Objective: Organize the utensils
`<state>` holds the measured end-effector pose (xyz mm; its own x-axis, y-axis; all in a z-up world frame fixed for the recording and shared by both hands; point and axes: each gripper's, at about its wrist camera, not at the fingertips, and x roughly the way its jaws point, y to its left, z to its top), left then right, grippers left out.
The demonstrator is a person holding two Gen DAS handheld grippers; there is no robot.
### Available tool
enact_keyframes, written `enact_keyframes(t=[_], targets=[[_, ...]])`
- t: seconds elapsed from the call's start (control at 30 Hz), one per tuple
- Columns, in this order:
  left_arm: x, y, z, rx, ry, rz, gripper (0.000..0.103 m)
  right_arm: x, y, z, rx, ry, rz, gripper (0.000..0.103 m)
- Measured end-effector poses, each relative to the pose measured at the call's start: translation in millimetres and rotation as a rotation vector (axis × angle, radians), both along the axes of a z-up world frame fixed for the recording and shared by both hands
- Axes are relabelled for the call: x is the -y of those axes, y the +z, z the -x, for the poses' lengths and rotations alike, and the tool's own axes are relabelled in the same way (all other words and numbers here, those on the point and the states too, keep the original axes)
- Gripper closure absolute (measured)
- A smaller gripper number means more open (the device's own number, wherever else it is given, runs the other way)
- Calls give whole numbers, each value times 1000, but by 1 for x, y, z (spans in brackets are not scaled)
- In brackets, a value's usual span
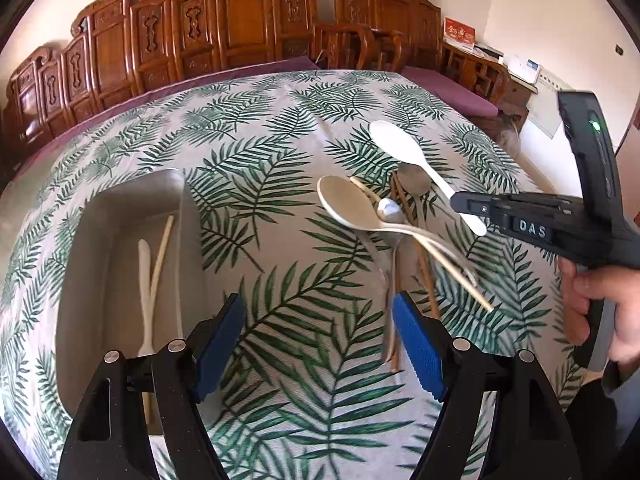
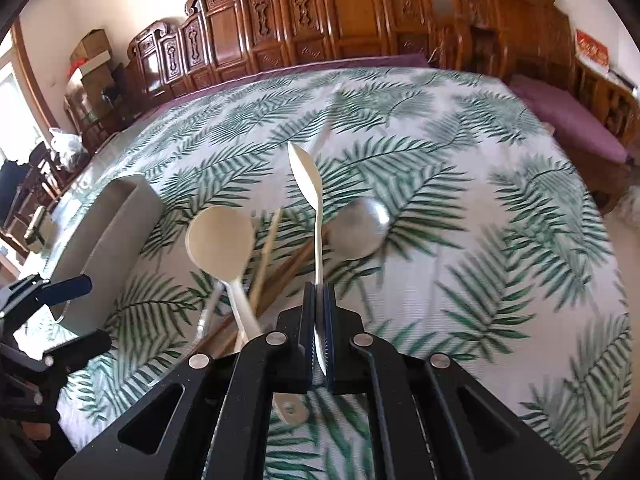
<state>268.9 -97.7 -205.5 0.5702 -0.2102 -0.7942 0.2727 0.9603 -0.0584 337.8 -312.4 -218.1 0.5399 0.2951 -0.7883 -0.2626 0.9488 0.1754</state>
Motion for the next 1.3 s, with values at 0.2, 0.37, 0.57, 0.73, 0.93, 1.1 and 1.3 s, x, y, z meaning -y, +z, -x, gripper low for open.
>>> enact_keyframes(t=[0.2,0.37,0.57,0.73,0.93,1.1,1.3], targets=[[24,2,-14,-19,3,9,30,24,0,4,18,-41,34,98],[50,-4,-36,-75,14,68,30,47,0,4,16,-84,-4,98],[73,-15,-53,-122,12,74,47,59,-2,2,10,-114,-40,98],[81,-31,-67,-203,31,115,58,59,-1,0,11,-115,-60,98],[85,-38,-78,-226,56,123,70,58,0,0,13,-111,-71,98],[80,-36,-81,-219,72,135,85,57,0,-1,11,-108,-75,98],[76,-30,-79,-204,69,129,91,53,1,-1,12,-100,-71,98]])
